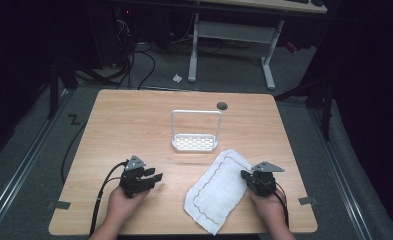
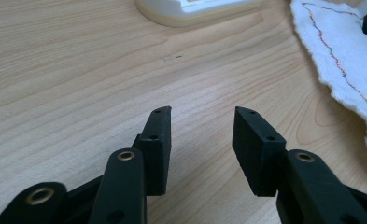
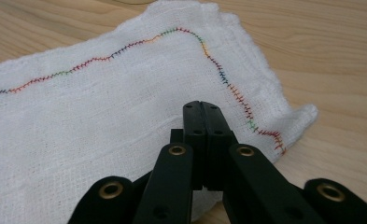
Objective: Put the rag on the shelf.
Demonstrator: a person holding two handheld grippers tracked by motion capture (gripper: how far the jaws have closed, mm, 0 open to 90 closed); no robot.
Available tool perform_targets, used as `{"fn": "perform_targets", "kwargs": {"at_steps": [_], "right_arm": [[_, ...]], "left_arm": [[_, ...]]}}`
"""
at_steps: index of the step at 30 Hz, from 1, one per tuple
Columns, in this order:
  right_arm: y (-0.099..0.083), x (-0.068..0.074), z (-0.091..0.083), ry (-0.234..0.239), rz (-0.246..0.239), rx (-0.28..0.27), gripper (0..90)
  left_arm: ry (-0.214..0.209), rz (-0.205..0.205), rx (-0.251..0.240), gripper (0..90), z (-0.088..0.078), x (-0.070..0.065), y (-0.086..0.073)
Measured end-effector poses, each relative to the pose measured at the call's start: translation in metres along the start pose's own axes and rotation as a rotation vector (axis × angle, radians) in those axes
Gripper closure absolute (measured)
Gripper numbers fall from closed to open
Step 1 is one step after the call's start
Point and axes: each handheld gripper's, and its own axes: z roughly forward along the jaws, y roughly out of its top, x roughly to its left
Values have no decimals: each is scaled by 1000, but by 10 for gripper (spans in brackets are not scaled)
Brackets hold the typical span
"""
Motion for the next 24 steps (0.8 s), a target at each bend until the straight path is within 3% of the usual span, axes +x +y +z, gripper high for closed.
{"fn": "perform_targets", "kwargs": {"at_steps": [6, 7, 11, 12, 14, 15, 16, 18, 19, 21, 24], "right_arm": [[10, 20, 12, 42, -40, 1, 900], [13, 29, 15, 58, -56, 4, 900], [14, 40, 18, 104, -63, 4, 900], [15, 52, 19, 125, -99, 4, 900], [15, 58, 20, 141, -111, 5, 900], [16, 63, 21, 158, -120, 5, 900], [18, 71, 21, 164, -149, 7, 872], [18, 72, 19, 166, -149, 5, 841], [19, 69, 8, 170, -137, -28, 845], [18, 67, 4, 165, -130, -34, 857], [10, 60, -1, 142, -121, -9, 897]], "left_arm": [[-40, 3, -2, 586, 6, -15, 0], [-50, 8, -4, 594, 7, -18, 1], [-96, 41, 9, 629, 13, -34, 4], [-124, 62, 21, 638, 15, -43, 5], [-134, 79, 28, 649, 16, -48, 5], [-138, 113, 39, 674, 18, -54, 5], [-118, 163, 64, 758, 23, -62, 4], [-112, 185, 88, 768, 28, -65, 3], [-111, 197, 99, 792, 31, -66, 2], [-117, 195, 99, 800, 32, -66, 2], [-125, 193, 102, 819, 31, -65, 2]]}}
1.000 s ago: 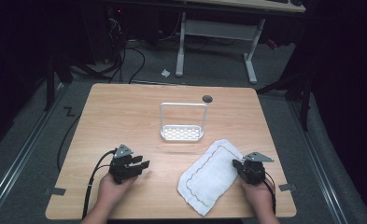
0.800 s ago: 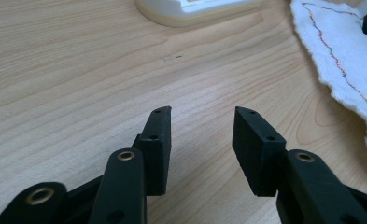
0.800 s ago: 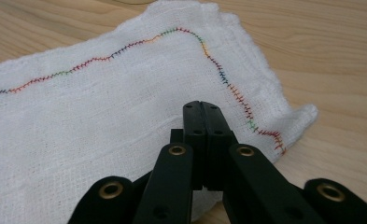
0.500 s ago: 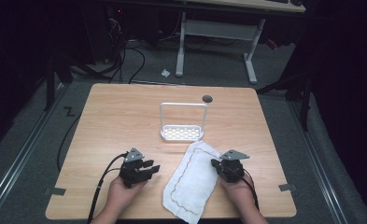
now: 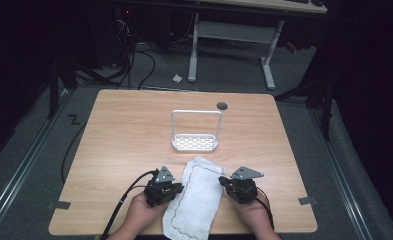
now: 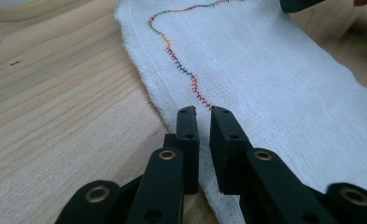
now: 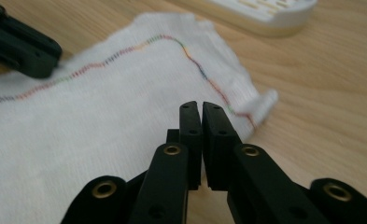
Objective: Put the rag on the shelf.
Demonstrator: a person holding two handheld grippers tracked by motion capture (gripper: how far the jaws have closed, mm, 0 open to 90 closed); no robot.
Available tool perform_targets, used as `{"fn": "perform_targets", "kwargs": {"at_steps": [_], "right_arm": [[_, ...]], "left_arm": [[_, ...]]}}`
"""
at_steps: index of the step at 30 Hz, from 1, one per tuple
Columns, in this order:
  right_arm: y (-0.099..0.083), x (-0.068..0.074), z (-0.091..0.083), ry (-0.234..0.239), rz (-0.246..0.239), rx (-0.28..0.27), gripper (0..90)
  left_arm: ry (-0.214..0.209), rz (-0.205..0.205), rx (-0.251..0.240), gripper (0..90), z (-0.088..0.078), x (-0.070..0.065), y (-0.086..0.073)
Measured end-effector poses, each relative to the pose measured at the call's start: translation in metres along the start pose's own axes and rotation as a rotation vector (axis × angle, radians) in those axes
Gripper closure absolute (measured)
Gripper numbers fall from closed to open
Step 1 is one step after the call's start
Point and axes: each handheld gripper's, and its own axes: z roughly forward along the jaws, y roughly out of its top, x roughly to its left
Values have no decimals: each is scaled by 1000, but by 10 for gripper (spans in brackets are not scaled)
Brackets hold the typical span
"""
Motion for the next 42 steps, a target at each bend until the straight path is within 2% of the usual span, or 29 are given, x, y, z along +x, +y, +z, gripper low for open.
{"fn": "perform_targets", "kwargs": {"at_steps": [1, 6, 8, 11, 15, 18, 21, 23, 25, 29, 31, 32, 33, 34, 35, 36, 38, 40, 42], "right_arm": [[-5, -3, 2, 4, 7, 26, 900], [-3, -2, 8, 0, -2, 28, 900], [0, -1, 13, 1, -15, 24, 900], [4, 0, 18, 6, -19, 19, 900], [15, 0, 34, 38, -23, 9, 900], [18, 1, 38, 42, -49, 4, 900], [17, 1, 37, 47, -48, 2, 897], [16, 2, 33, 49, -58, 2, 866], [13, 4, 24, 43, -74, -7, 839], [8, 2, 17, 30, -58, -17, 804], [6, -1, 13, 19, -44, -24, 786], [5, -2, 11, 16, -34, -25, 770], [4, -5, 9, 16, -21, -35, 748], [4, -6, 9, 16, -15, -39, 738], [4, -6, 9, 16, -15, -39, 738], [4, -6, 8, 16, -11, -40, 730], [3, -7, 9, 12, -13, -42, 710], [3, -8, 10, 13, -11, -45, 668], [3, -8, 10, 16, -11, -43, 660]], "left_arm": [[-1, 11, 5, 826, -1, -1, 0], [-19, 23, 19, 828, -5, -5, -4], [-40, 11, 21, 828, -9, -8, -9], [-45, 8, 22, 828, -12, -11, -13], [-71, -5, 24, 821, -16, -15, -18], [-101, -20, 20, 792, -16, -16, -19], [-112, -28, 12, 750, -18, -14, -16], [-94, -32, -16, 719, -20, -9, -13], [-67, -58, -60, 668, -24, -1, -10], [55, -121, -125, 602, -21, 20, -2], [89, -155, -145, 600, -16, 27, 0], [111, -168, -148, 608, -12, 29, 1], [147, -168, -128, 586, -4, 32, 5], [165, -164, -111, 579, 0, 33, 8], [165, -164, -111, 579, 0, 33, 8], [183, -162, -98, 579, 5, 33, 11], [208, -188, -74, 586, 11, 35, 15], [199, -218, -71, 618, 16, 38, 18], [211, -213, -67, 652, 19, 38, 21]]}}
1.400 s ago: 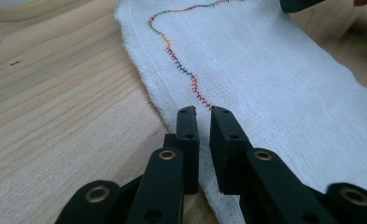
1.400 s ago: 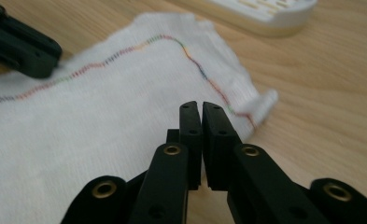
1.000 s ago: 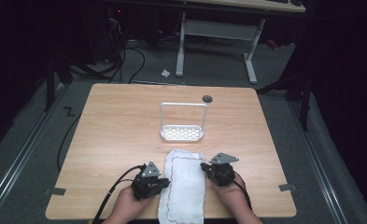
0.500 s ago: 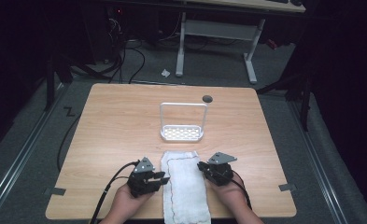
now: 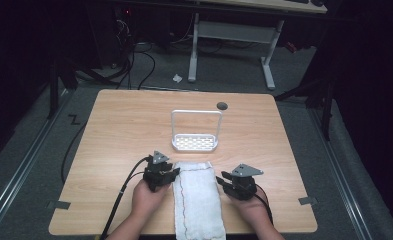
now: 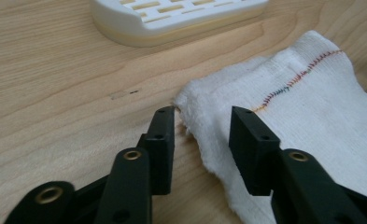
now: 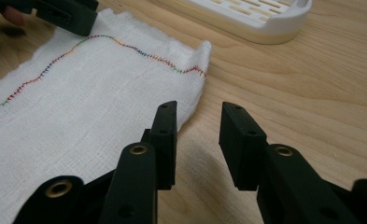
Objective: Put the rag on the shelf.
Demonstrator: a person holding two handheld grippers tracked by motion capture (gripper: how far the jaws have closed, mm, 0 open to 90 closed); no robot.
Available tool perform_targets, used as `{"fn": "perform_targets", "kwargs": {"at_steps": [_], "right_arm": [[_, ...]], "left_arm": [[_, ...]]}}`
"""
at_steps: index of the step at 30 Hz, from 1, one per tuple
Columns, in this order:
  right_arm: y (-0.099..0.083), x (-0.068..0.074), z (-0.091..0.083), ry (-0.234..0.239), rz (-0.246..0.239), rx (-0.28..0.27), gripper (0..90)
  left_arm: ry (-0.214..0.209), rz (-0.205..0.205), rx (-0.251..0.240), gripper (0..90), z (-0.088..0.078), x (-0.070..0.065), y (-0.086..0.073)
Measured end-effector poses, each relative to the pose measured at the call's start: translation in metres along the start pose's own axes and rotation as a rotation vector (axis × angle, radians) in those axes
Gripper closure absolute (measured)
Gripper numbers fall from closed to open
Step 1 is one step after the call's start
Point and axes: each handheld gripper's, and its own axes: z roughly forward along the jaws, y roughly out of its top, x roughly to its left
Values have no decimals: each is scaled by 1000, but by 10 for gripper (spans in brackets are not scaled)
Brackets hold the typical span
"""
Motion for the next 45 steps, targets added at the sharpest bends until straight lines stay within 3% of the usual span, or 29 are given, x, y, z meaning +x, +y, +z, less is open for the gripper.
{"fn": "perform_targets", "kwargs": {"at_steps": [4, 8, 10, 16, 20, 22, 28, 32, 37, 40, 41, 45], "right_arm": [[0, 0, 1, 3, 0, -10, 620], [0, 0, 3, 4, 7, -8, 595], [0, 0, 4, 4, 8, -10, 592], [9, -2, 6, 18, 96, -32, 551], [18, -3, 11, -4, 96, -28, 534], [26, -5, 23, 6, 103, 1, 595], [39, -4, 48, -15, 109, 56, 578], [38, -7, 52, -3, 148, 78, 580], [31, -5, 50, -19, 125, 63, 625], [31, -5, 50, -6, 118, 58, 685], [31, -3, 50, 10, 108, 63, 747], [29, -5, 51, 47, 123, 59, 817]], "left_arm": [[-3, -4, -2, 701, 7, -3, 5], [-51, -30, 4, 800, 11, 1, 8], [-61, -38, 1, 809, 11, 2, 7], [-51, -29, -4, 824, 10, 0, 5], [-52, -31, -4, 823, 10, 1, 5], [-57, -35, -3, 823, 10, 2, 5], [-61, -40, -4, 822, 10, 2, 5], [-61, -45, -4, 821, 10, 3, 5], [-64, -50, -6, 819, 10, 3, 5], [-60, -47, -7, 818, 10, 2, 4], [-57, -43, -7, 818, 10, 2, 4], [-54, -34, -8, 821, 9, 1, 4]]}}
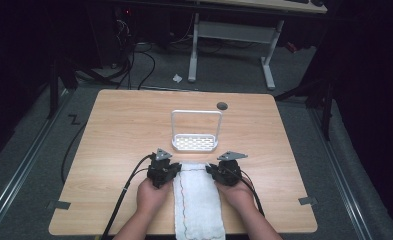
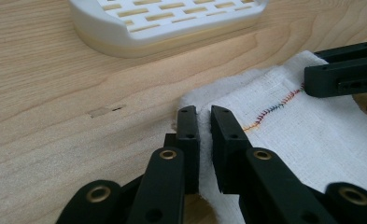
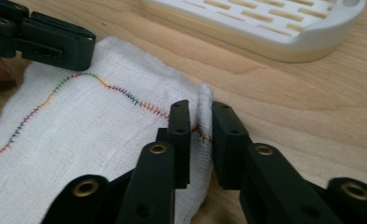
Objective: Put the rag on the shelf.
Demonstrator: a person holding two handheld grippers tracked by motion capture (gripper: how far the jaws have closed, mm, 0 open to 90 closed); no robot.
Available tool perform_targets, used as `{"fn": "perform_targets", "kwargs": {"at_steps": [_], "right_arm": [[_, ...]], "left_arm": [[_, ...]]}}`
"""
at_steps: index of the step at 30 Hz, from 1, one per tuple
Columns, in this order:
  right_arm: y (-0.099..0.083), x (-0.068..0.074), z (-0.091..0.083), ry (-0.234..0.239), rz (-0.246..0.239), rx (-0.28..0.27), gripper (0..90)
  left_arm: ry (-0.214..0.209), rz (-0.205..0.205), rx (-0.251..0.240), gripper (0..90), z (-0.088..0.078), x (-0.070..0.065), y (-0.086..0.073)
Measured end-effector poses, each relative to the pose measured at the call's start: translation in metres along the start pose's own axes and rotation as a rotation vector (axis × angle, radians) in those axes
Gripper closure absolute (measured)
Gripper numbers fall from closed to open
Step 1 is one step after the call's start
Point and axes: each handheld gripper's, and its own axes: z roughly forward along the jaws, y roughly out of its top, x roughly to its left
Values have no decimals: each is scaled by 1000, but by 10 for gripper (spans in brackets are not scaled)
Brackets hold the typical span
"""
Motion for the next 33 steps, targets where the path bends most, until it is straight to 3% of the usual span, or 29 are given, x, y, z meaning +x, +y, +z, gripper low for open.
{"fn": "perform_targets", "kwargs": {"at_steps": [13, 20, 22, 23, 29, 30, 32, 33], "right_arm": [[-2, 3, 0, -6, -17, -17, 854], [-2, 5, -1, -17, -40, -26, 857], [-2, 6, -4, -19, -44, -44, 859], [-2, 6, -4, -19, -44, -44, 859], [1, 12, -19, -38, -87, -122, 858], [2, 15, -27, -49, -99, -161, 858], [3, 16, -29, -50, -101, -174, 859], [5, 18, -37, -54, -104, -217, 859]], "left_arm": [[17, 30, -8, 827, -1, -3, -1], [19, 51, -54, 833, -6, -5, -3], [29, 89, -93, 841, -10, -9, -4], [29, 89, -93, 841, -10, -9, -4], [-5, 39, -140, 842, -20, -10, 0], [-2, 48, -153, 841, -23, -13, 1], [-4, 50, -167, 841, -28, -17, 4], [-11, 41, -177, 841, -32, -19, 6]]}}
